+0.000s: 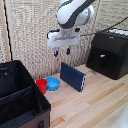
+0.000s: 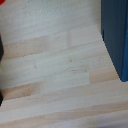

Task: Please move the gripper into proximity with the fryer handle. Once close enough, gingerly grasp the handle and gently tug the fryer basket open in your direction.

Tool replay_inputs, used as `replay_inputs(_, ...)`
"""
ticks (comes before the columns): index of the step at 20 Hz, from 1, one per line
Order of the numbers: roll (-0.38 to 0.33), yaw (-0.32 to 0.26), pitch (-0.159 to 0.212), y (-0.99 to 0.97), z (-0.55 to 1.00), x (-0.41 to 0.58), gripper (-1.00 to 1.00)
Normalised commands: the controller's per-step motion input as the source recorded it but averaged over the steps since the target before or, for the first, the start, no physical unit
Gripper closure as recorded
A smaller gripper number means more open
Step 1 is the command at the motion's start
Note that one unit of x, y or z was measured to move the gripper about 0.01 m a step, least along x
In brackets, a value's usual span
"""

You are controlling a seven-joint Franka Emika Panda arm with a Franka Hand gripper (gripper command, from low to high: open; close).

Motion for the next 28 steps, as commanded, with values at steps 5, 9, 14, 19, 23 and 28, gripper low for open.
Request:
replay_inputs(5,-0.053,-0.354,-0.022,0.00,0.00,0.006,-1.00)
replay_inputs(9,-0.073,-0.375,-0.012,0.00,0.00,0.088,-1.00)
replay_inputs(14,-0.062,-0.375,-0.002,-0.01,0.00,0.085,-1.00)
replay_inputs(19,-0.236,-0.314,0.000,-0.01,0.00,0.147,-1.00)
replay_inputs(23,-0.369,-0.194,0.000,-0.02,0.00,0.134,-1.00)
replay_inputs(28,-0.375,-0.119,-0.012,-0.01,-0.05,0.005,-1.00)
